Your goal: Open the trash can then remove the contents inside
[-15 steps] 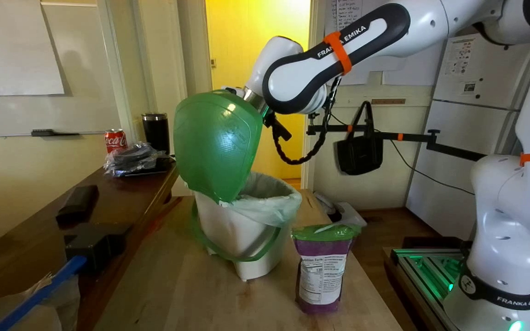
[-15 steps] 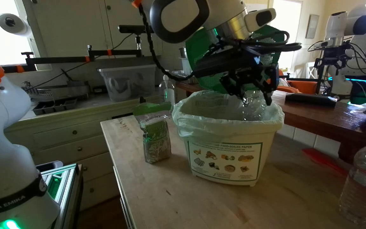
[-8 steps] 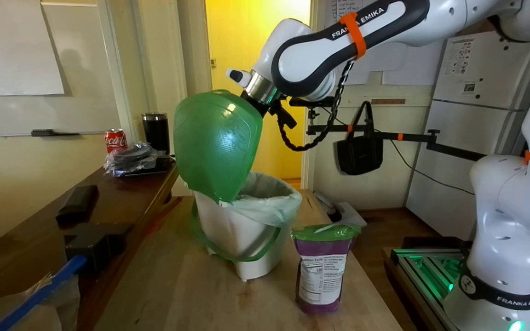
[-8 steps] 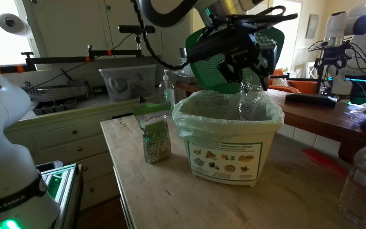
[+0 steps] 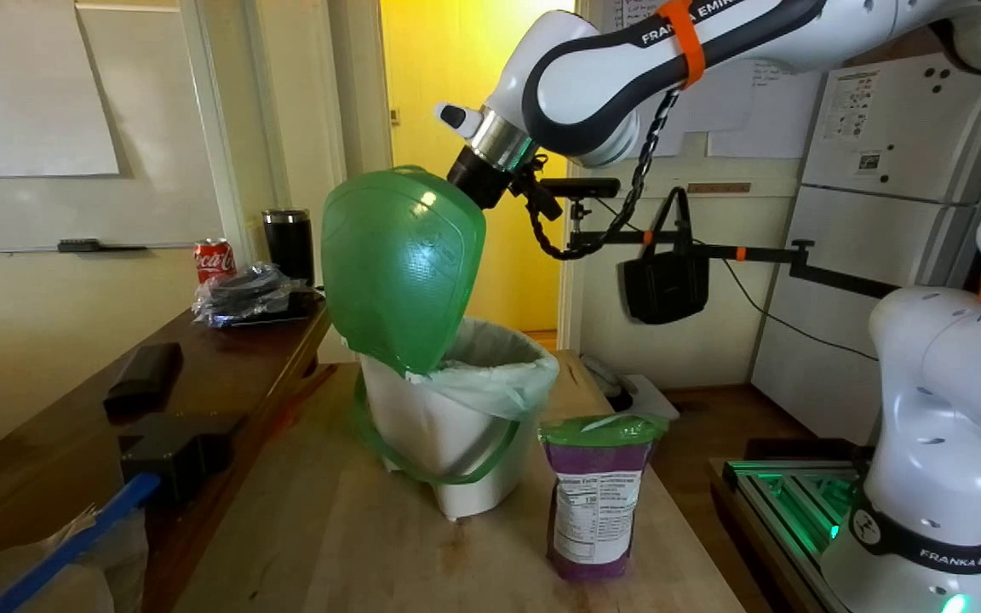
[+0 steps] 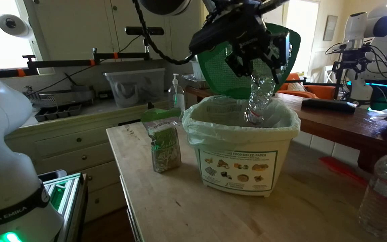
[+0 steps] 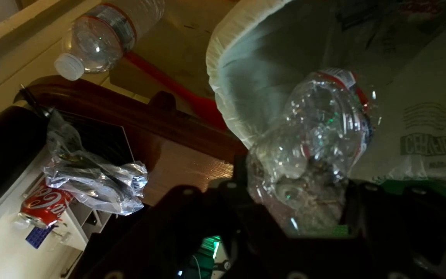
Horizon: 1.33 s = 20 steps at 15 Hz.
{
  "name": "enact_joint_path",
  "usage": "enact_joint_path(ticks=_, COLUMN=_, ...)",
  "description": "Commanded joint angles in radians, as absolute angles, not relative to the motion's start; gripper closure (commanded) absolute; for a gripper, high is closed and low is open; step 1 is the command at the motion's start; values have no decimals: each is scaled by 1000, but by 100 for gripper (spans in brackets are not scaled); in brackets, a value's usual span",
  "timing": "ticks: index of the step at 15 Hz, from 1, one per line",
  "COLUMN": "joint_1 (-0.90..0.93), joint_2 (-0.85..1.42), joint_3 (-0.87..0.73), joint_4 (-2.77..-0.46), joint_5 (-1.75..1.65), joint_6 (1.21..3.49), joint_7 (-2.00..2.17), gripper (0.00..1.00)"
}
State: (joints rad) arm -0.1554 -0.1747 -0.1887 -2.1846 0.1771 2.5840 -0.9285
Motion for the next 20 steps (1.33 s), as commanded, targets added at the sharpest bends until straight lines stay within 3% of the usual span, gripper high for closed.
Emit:
enact_joint_path(ticks=1, joint_1=-139, joint_2=-234, joint_3=-213, joint_4=-2220, joint_5=159, joint_6=2555, joint_7=-916, gripper=59)
enact_joint_path(ticks=20, joint_1=-156, joint_2=-365, joint_3=-333, joint_4=-2221, joint_5=137, joint_6=2507, joint_7=-871, gripper=71)
